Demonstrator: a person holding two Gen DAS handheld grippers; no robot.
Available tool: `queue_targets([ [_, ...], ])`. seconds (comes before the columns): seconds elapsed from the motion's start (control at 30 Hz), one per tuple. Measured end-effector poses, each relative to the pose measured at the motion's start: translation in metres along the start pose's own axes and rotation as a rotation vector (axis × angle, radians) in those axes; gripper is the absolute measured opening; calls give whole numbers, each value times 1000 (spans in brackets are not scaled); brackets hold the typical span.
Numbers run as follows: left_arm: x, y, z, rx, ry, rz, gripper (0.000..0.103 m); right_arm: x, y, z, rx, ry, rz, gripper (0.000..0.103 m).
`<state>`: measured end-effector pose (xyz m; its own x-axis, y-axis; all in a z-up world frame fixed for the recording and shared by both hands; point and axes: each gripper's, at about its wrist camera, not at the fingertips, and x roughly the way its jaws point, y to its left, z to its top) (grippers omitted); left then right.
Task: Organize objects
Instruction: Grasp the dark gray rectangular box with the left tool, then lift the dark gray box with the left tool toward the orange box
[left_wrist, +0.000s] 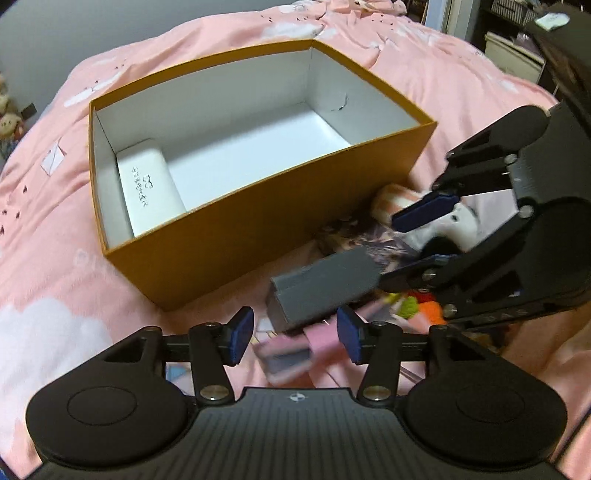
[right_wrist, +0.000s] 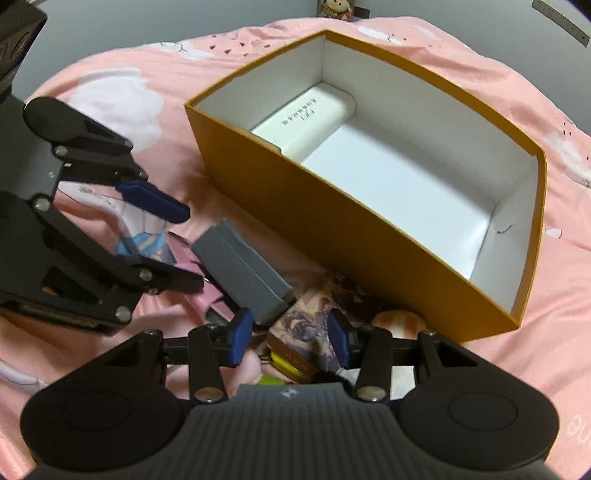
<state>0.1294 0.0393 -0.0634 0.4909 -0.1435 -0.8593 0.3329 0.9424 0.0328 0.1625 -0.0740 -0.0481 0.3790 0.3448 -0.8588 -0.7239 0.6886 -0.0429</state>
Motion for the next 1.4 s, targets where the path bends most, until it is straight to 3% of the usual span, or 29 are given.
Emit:
queue_targets([
  [0.4,25,4,9,-46,-15,7,60,17,-13,-1,102,1,19,37],
  [0.5,29,4,10,-73,-23,10,66,19,-17,-1,112,3,-6,33],
  [0.67,43,16,13,-193,3,-40,74,16,-25,-3,130,12,-27,34],
  [0.83,54,18,16,-250,30,-82,79,16,-36,-7,174,54,-52,35],
  [1.03,68,29,14,-358,50,-142,86,12,-55,-11,299,63,16,39],
  [1.13,63,26,12,-344,41,-125,80,11,-49,-10,305,62,13,41],
  [1.4,32,22,3,-323,11,-77,51,11,-47,-13,303,58,8,42],
])
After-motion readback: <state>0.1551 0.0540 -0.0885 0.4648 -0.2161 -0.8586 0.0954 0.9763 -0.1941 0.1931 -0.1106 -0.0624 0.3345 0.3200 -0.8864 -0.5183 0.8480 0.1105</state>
